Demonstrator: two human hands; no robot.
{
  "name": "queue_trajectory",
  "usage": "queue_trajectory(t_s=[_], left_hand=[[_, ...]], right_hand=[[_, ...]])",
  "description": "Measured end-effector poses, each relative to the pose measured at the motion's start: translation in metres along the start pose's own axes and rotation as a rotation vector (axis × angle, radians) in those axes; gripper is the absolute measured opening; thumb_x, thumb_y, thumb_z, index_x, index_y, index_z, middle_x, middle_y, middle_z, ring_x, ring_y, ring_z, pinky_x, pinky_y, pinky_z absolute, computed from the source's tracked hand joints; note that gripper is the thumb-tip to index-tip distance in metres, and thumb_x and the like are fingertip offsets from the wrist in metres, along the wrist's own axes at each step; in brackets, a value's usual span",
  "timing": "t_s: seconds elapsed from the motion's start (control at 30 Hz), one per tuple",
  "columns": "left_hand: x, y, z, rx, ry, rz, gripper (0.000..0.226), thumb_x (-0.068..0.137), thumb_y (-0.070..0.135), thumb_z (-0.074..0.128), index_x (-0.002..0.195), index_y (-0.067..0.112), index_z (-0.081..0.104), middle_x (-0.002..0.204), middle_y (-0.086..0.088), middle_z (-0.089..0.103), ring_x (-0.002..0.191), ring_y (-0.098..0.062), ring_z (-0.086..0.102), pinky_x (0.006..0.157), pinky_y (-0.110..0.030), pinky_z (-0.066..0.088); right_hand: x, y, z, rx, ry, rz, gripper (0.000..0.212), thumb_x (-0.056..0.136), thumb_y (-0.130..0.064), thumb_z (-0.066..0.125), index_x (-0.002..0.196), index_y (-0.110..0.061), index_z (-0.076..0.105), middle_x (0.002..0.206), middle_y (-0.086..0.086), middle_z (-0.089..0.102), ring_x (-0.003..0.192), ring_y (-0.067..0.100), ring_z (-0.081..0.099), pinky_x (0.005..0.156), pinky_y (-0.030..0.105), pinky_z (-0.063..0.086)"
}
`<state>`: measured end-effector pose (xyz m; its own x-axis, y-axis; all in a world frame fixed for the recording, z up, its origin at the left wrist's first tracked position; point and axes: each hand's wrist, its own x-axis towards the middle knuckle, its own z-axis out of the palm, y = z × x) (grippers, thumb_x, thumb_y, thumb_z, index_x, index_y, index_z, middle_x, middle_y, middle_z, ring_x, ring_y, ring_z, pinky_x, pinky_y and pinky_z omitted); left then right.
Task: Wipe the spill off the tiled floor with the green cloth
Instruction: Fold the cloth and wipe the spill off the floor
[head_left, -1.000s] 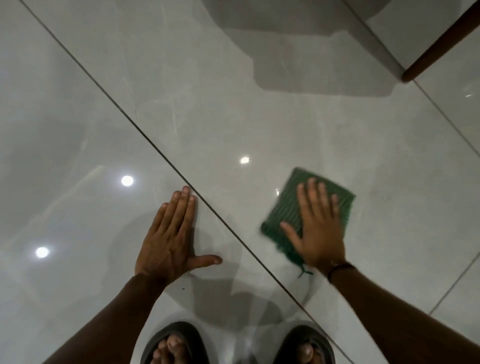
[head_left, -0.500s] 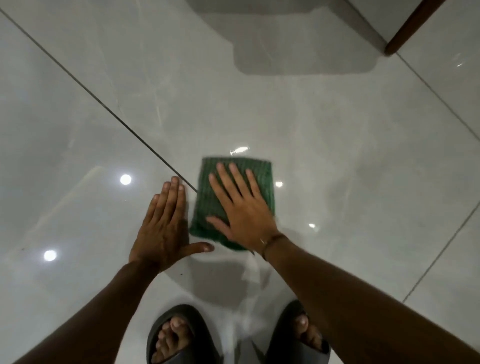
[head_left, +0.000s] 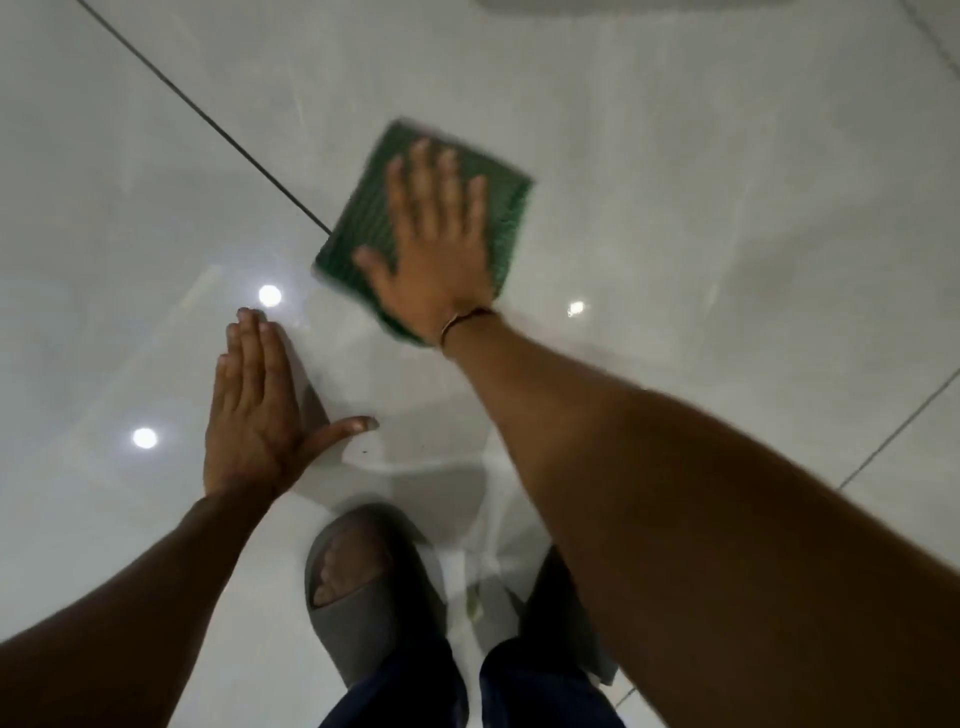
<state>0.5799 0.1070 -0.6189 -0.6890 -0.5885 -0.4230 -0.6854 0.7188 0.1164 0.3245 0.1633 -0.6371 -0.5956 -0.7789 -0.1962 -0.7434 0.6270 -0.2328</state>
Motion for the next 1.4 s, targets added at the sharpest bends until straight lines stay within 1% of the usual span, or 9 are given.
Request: queue_trajectory(t_s=[0.1,0.23,0.4,0.53,0.7,0.87,1.23,1.3,1.4], left_hand=[[-0.009,-0.004,-0.008,-0.045,-0.071,-0.03,0.154,0.067,0.107,0.043,0.171,0.008,-0.012,0.182,-0.015,-0.014,0.17,-0.031,-0.01,0.137,-0.054,0.012],[-0.026,-0.01,-0.019,-0.048,-0.169,0.113,0.161,0.059,0.111,0.04,0.172,0.009,-0.012,0.182,-0.013,-0.016,0.17,-0.03,-0.012,0.137,-0.055,0.013],[-0.037,-0.007,-0.023,-0.089,-0.186,0.052,0.167,0.05,0.113,0.044,0.171,0.015,-0.016,0.182,-0.007,-0.019,0.169,-0.028,-0.014,0.137,-0.048,0.008],[-0.037,-0.024,-0.023,-0.036,-0.223,0.051,0.169,0.05,0.114,0.043,0.17,0.014,-0.021,0.18,-0.007,-0.025,0.168,-0.026,-0.019,0.137,-0.045,0.004],[-0.027,-0.038,-0.032,0.029,-0.226,0.073,0.169,0.051,0.111,0.046,0.171,0.008,-0.015,0.181,-0.012,-0.02,0.169,-0.03,-0.015,0.138,-0.048,0.008],[-0.015,-0.017,-0.046,0.058,-0.239,0.174,0.164,0.06,0.09,0.073,0.17,0.006,-0.015,0.181,-0.016,-0.019,0.169,-0.033,-0.013,0.138,-0.052,0.012],[0.008,0.137,-0.025,-0.021,-0.219,0.37,0.132,0.082,0.068,0.077,0.173,0.011,0.0,0.182,-0.016,-0.012,0.17,-0.035,-0.006,0.137,-0.053,0.016],[0.011,0.164,-0.024,-0.055,-0.212,0.326,0.117,0.089,0.067,0.07,0.173,0.01,0.011,0.182,-0.019,-0.002,0.169,-0.037,0.002,0.135,-0.052,0.017],[0.012,0.197,-0.026,-0.158,-0.176,0.224,0.089,0.087,0.059,0.066,0.159,0.013,0.041,0.166,-0.019,0.036,0.152,-0.038,0.038,0.122,-0.055,0.043]], right_hand=[[-0.075,-0.03,0.025,0.009,-0.091,-0.358,0.094,0.103,-0.07,0.043,0.174,-0.015,0.017,0.183,0.015,0.01,0.17,0.038,0.008,0.136,0.061,0.006],[-0.191,0.022,0.038,0.001,-0.165,-0.442,0.082,0.109,-0.066,0.037,0.175,-0.022,0.015,0.184,0.006,0.009,0.171,0.031,0.007,0.137,0.059,0.014],[-0.214,0.114,0.022,-0.123,-0.163,-0.099,0.097,0.103,-0.08,0.033,0.175,-0.023,0.003,0.185,0.009,0.0,0.171,0.033,0.001,0.137,0.062,0.009],[-0.127,0.041,0.025,-0.022,0.001,0.224,0.096,0.105,-0.077,0.028,0.174,-0.013,0.013,0.181,0.023,0.01,0.167,0.048,0.012,0.135,0.068,0.007],[-0.091,-0.058,0.042,0.033,-0.087,-0.266,0.093,0.102,-0.072,0.04,0.174,-0.017,0.018,0.182,0.021,0.011,0.168,0.045,0.012,0.135,0.067,0.006],[-0.169,-0.001,0.049,-0.021,-0.14,-0.521,0.086,0.106,-0.069,0.036,0.175,-0.024,0.012,0.184,0.01,0.006,0.171,0.035,0.007,0.136,0.061,0.011],[-0.196,0.126,-0.004,0.013,-0.203,0.182,0.09,0.106,-0.075,0.029,0.175,-0.026,-0.001,0.184,0.012,-0.008,0.171,0.037,-0.005,0.137,0.063,0.006],[-0.196,0.122,-0.012,0.095,-0.123,0.263,0.09,0.106,-0.071,0.038,0.175,-0.024,0.004,0.184,0.013,-0.004,0.171,0.037,0.0,0.138,0.06,0.007],[-0.199,0.122,-0.026,0.295,0.06,0.716,0.096,0.097,-0.054,0.066,0.171,-0.017,0.017,0.176,0.016,0.022,0.163,0.039,0.026,0.132,0.061,0.03]])
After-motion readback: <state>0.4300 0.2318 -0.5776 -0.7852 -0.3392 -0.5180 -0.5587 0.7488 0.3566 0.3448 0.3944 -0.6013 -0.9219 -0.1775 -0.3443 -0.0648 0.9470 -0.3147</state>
